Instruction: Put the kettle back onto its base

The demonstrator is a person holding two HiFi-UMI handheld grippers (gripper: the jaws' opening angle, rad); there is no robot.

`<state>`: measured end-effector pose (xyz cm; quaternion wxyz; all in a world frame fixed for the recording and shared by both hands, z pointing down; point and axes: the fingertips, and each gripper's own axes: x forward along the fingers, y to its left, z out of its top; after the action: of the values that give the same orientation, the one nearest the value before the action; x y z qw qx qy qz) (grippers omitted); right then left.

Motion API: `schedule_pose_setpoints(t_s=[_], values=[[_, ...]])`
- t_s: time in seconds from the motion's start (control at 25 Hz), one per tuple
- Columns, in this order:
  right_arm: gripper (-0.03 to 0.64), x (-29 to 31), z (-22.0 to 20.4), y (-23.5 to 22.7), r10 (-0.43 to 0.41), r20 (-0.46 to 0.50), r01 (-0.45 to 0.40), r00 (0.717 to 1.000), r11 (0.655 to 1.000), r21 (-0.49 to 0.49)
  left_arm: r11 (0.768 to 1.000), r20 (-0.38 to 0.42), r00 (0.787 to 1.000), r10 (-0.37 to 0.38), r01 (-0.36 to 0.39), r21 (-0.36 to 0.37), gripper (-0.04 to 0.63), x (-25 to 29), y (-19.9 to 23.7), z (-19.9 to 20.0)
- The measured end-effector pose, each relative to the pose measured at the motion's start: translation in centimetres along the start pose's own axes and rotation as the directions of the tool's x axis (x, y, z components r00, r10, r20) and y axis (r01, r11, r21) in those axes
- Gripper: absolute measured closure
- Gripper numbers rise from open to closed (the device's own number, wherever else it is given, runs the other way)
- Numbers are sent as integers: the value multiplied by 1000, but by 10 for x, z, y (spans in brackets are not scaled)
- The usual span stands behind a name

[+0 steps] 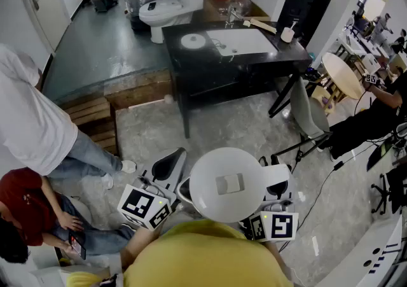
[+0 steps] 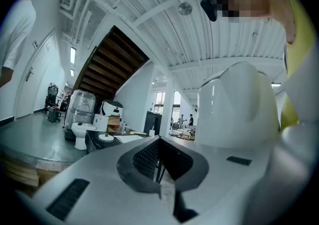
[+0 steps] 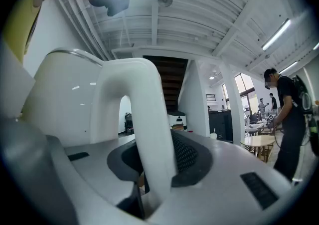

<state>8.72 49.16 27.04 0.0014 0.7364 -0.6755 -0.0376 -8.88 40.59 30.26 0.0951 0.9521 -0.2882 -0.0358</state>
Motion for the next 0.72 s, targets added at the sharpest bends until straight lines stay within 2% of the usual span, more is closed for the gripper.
schedule_pose_setpoints(t_s=[0.44,0.72], values=[[509,6,-1,-14,6,19,-7,1000,999,47,1000,-25,999,-21,21,-10,586,16,-3,-7],[508,44,-8,-22,43,11,-43,999,998,55,1000,-36,999,27,-28,-8,586,37,17,-9]])
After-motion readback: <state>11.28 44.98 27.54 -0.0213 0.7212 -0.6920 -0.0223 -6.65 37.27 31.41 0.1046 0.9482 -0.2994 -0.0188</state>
